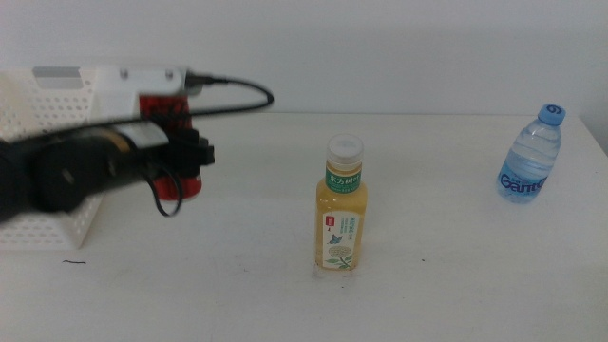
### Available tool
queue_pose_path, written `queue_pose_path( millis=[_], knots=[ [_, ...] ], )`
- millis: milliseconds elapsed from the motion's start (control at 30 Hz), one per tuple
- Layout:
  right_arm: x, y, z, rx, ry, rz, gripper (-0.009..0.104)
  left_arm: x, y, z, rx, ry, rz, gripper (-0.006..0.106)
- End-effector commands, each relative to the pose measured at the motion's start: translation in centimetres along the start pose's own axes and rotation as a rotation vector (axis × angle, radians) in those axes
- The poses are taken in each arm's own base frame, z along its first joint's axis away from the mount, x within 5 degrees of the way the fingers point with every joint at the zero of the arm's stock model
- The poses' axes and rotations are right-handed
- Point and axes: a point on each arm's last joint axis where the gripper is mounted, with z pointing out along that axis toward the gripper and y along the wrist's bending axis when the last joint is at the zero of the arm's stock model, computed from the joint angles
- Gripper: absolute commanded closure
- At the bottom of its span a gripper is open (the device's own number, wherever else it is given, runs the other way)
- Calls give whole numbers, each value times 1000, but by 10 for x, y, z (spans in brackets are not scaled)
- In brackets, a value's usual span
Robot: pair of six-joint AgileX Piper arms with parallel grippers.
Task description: Use arms to grab the bottles and put them into the dustbin to the left of the table.
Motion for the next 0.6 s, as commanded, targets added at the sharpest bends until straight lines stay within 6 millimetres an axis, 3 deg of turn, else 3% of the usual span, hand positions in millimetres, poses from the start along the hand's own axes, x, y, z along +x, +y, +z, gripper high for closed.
queue_pose_path(
  millis=[0, 100, 300, 433, 567],
  knots=[
    [0, -1, 0, 9, -12, -8, 13, -32, -12, -34, 51, 37, 86, 102],
    [0, -1, 0, 9, -12, -8, 13, -75, -2, -58, 29, 52, 115, 102],
    [0, -1, 0, 9, -12, -8, 13, -143, 82, -83, -187, 201, 106, 102],
    [0, -1, 0, 9, -12, -8, 13, -155, 130, -74, -255, 310, 48, 102],
    [0, -1, 0, 9, -12, -8, 13, -138, 169, -43, -278, 425, -27, 102]
  ],
)
